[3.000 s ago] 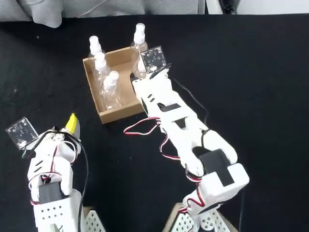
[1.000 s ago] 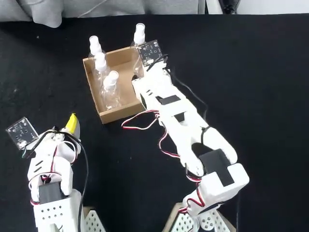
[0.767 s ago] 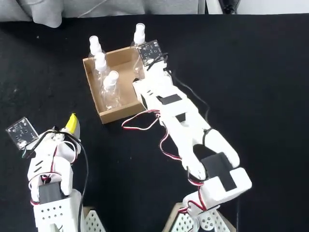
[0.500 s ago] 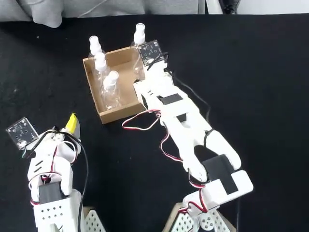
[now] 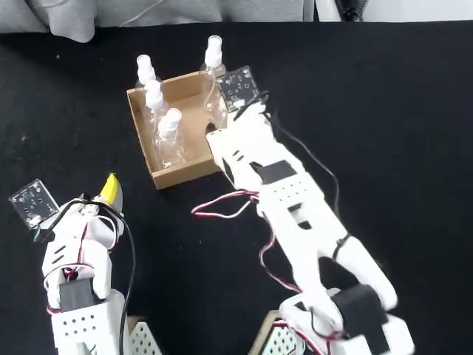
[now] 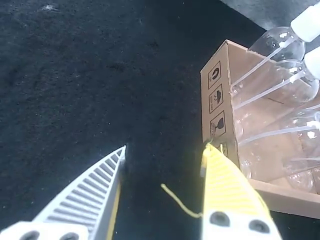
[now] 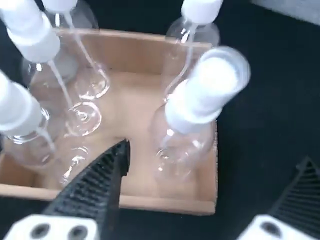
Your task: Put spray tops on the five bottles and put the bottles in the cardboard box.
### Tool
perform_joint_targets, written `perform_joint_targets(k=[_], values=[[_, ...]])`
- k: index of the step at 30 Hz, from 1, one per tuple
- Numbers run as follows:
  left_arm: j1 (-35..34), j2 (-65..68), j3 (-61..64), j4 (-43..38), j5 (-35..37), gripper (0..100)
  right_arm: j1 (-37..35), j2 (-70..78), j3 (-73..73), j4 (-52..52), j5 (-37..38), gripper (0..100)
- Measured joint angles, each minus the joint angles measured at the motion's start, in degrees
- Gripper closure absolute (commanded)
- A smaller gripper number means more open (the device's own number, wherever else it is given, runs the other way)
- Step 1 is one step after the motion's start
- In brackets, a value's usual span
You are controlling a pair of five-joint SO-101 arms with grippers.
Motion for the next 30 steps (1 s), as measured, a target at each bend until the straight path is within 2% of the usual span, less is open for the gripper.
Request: perform_joint_targets(k=[9, 15, 17, 25, 30], values=[[0.00, 0.00, 0.00, 0.00, 0.00, 77, -2.11, -8.97, 0.00, 12.04, 0.00, 57.9], [0.00, 0.00, 0.00, 0.00, 0.00, 77, -2.20, -14.95, 0.00, 16.44, 0.00, 80.0], [0.00, 0.00, 0.00, 0.00, 0.00, 77, -2.29, -16.88, 0.79, 16.53, 0.00, 83.6], [0.00, 0.00, 0.00, 0.00, 0.00, 77, -2.37, -25.85, 6.68, 16.53, -0.09, 84.3], [0.00, 0.00, 0.00, 0.00, 0.00, 77, -2.37, -34.02, 13.89, 12.13, -0.09, 84.5]])
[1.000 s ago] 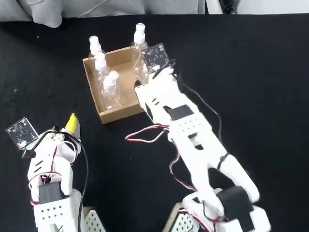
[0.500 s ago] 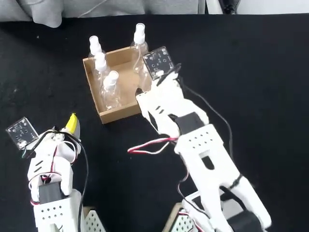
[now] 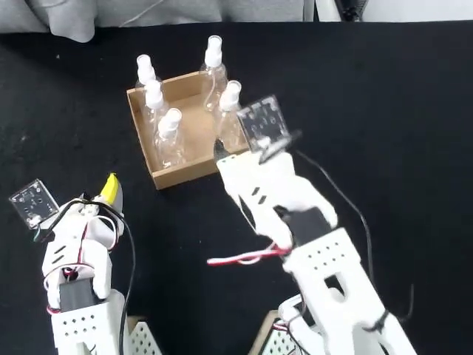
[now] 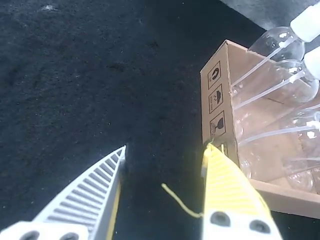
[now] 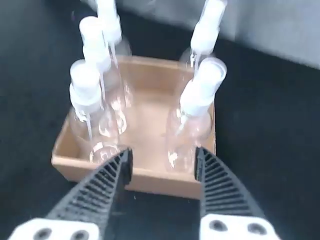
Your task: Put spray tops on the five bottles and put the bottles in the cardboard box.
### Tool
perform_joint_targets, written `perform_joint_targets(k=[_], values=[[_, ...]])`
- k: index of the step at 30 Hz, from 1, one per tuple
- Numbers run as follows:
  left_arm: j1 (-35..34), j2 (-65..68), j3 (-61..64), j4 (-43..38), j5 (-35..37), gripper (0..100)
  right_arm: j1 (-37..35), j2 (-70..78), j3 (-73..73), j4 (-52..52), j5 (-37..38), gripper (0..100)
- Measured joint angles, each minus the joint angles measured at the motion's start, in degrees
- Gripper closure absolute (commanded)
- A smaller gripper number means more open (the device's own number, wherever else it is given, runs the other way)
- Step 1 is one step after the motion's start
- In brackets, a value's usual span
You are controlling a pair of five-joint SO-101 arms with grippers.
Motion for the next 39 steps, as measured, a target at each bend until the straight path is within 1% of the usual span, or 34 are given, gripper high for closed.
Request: perform_joint_targets(k=[2, 5, 7, 16, 18, 20, 27, 33, 39], values=[[0.00, 0.00, 0.00, 0.00, 0.00, 77, 0.00, -3.96, 3.08, -1.76, 0.00, 87.7], [0.00, 0.00, 0.00, 0.00, 0.00, 77, 0.00, -9.93, 6.07, -2.81, 0.00, 95.3], [0.00, 0.00, 0.00, 0.00, 0.00, 77, 0.00, -13.54, 7.12, -2.99, 0.00, 97.2], [0.00, 0.00, 0.00, 0.00, 0.00, 77, -0.09, -28.31, 12.13, -2.99, 0.09, 97.7], [0.00, 0.00, 0.00, 0.00, 0.00, 77, -0.09, -31.12, 12.84, -2.99, 1.32, 97.8], [0.00, 0.00, 0.00, 0.00, 0.00, 77, -0.09, -33.58, 13.45, -2.99, 2.55, 97.8], [0.00, 0.00, 0.00, 0.00, 0.00, 77, -0.09, -38.86, 13.98, -2.81, 3.08, 97.8], [0.00, 0.00, 0.00, 0.00, 0.00, 77, -0.09, -42.29, 13.98, 2.20, 3.25, 97.8], [0.00, 0.00, 0.00, 0.00, 0.00, 77, -0.09, -48.26, 14.33, 9.41, 3.25, 97.8]])
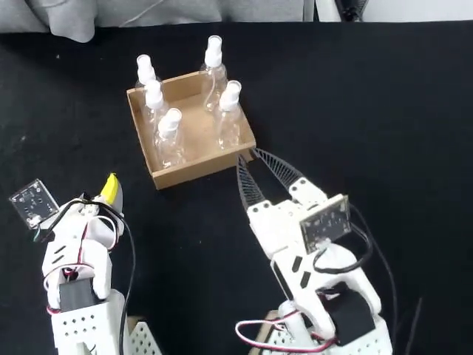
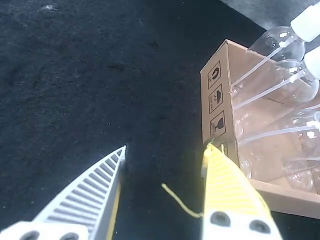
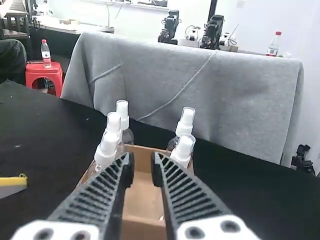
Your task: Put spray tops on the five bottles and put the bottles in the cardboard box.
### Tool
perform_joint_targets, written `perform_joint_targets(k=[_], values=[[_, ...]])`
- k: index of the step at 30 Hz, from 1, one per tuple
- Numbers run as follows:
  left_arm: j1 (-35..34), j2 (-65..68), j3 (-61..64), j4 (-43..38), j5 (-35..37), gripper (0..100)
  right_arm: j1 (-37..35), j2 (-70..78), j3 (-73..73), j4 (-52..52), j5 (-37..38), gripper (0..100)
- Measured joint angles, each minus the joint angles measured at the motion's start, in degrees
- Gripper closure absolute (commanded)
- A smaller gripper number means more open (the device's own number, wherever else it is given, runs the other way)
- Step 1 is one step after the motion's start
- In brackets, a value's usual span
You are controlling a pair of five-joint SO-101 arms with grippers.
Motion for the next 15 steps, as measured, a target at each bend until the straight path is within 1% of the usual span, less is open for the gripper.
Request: perform_joint_targets(k=[5, 11, 15], values=[[0.00, 0.00, 0.00, 0.00, 0.00, 77, -0.09, -3.78, 5.27, 3.52, 0.18, 97.8], [0.00, 0.00, 0.00, 0.00, 0.00, 77, -0.09, -3.78, 8.44, 7.74, 4.13, 97.8], [0.00, 0.00, 0.00, 0.00, 0.00, 77, 2.81, -3.78, 8.44, 8.00, 4.40, 97.6]])
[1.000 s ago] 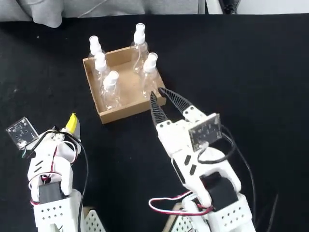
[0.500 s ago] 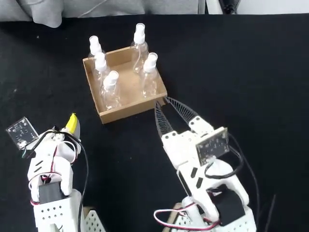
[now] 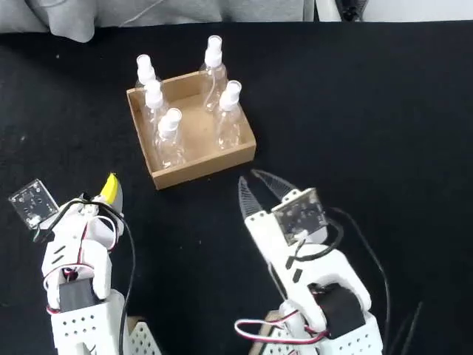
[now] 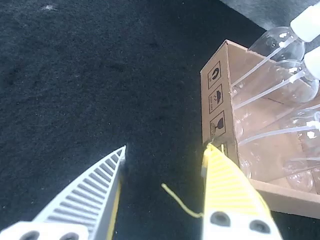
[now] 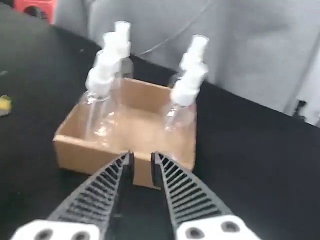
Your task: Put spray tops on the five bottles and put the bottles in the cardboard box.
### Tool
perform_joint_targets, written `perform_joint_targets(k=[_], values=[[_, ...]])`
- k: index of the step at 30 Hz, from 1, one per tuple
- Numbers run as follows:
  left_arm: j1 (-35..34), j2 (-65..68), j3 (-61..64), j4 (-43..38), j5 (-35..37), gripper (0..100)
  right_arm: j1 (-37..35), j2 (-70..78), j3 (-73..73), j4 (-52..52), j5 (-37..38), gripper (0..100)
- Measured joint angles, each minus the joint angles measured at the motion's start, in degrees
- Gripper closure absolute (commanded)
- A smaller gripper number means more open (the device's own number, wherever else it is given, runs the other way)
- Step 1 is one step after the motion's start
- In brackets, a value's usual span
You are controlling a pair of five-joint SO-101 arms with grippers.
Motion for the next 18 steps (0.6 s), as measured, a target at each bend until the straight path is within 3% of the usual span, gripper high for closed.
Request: perform_joint_targets(k=[18], values=[[0.00, 0.00, 0.00, 0.00, 0.00, 77, 2.64, 0.00, 15.12, 0.00, 0.44, 97.2]])
